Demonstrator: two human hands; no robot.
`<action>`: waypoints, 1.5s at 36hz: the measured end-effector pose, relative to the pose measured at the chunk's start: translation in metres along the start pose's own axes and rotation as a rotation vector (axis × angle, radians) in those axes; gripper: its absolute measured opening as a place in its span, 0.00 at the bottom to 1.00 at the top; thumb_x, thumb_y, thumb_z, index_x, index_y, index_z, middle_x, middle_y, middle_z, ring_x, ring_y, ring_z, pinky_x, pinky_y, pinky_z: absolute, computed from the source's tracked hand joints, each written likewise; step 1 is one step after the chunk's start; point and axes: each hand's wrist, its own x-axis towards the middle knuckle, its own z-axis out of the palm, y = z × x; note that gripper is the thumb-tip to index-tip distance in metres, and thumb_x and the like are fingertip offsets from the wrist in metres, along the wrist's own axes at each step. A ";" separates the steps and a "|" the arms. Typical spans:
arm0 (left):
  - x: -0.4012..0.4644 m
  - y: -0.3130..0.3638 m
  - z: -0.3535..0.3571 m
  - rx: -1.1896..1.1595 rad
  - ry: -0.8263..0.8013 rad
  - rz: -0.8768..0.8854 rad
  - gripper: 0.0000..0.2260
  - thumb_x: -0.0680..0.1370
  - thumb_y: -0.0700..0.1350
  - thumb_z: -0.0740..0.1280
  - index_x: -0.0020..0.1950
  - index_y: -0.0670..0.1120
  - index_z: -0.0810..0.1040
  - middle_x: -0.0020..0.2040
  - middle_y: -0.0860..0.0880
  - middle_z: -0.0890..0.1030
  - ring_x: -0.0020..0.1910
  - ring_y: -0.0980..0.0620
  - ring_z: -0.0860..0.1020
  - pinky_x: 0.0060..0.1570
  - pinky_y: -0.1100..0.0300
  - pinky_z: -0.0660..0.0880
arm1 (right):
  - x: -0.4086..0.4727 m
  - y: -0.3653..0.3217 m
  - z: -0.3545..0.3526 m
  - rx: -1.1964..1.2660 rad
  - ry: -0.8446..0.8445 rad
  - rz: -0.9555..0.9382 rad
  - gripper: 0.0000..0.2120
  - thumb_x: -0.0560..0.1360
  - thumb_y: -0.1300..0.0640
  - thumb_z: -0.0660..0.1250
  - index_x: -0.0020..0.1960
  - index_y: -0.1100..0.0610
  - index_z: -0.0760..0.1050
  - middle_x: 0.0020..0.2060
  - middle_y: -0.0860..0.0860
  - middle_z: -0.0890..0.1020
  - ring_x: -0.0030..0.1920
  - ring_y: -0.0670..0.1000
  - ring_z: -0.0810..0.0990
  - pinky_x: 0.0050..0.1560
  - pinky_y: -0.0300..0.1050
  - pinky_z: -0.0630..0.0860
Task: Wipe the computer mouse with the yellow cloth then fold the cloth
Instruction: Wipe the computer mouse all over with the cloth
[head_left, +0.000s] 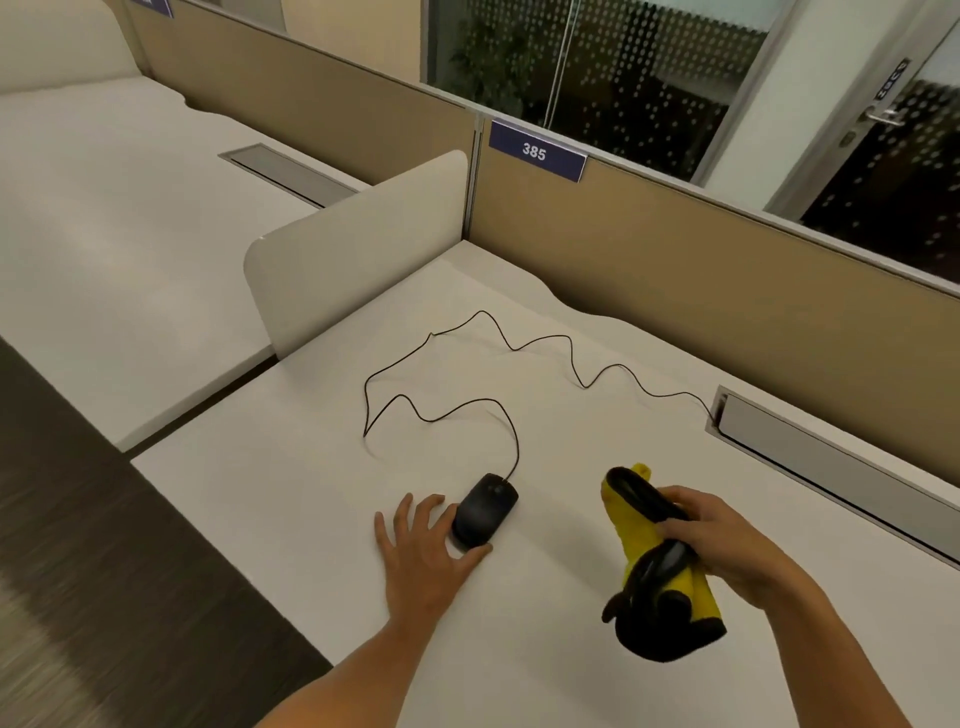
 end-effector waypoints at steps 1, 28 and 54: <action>0.000 0.000 0.000 0.003 -0.003 -0.001 0.31 0.68 0.77 0.59 0.61 0.60 0.78 0.67 0.57 0.75 0.75 0.47 0.64 0.76 0.37 0.47 | 0.000 0.001 0.004 0.009 0.004 0.001 0.14 0.77 0.62 0.65 0.60 0.50 0.75 0.52 0.54 0.82 0.50 0.58 0.82 0.52 0.54 0.81; 0.000 0.001 0.000 0.040 0.018 0.014 0.30 0.69 0.77 0.58 0.59 0.59 0.79 0.65 0.56 0.76 0.73 0.45 0.67 0.74 0.35 0.53 | 0.060 0.032 0.083 -0.358 0.087 0.145 0.51 0.68 0.42 0.74 0.78 0.57 0.47 0.74 0.60 0.62 0.71 0.63 0.65 0.66 0.55 0.68; 0.000 0.001 0.000 0.064 0.014 0.012 0.30 0.69 0.76 0.59 0.60 0.59 0.79 0.66 0.56 0.76 0.73 0.45 0.66 0.73 0.35 0.54 | 0.060 -0.006 0.079 -1.667 -0.593 -1.127 0.17 0.68 0.59 0.68 0.57 0.58 0.76 0.59 0.56 0.79 0.74 0.58 0.65 0.76 0.65 0.48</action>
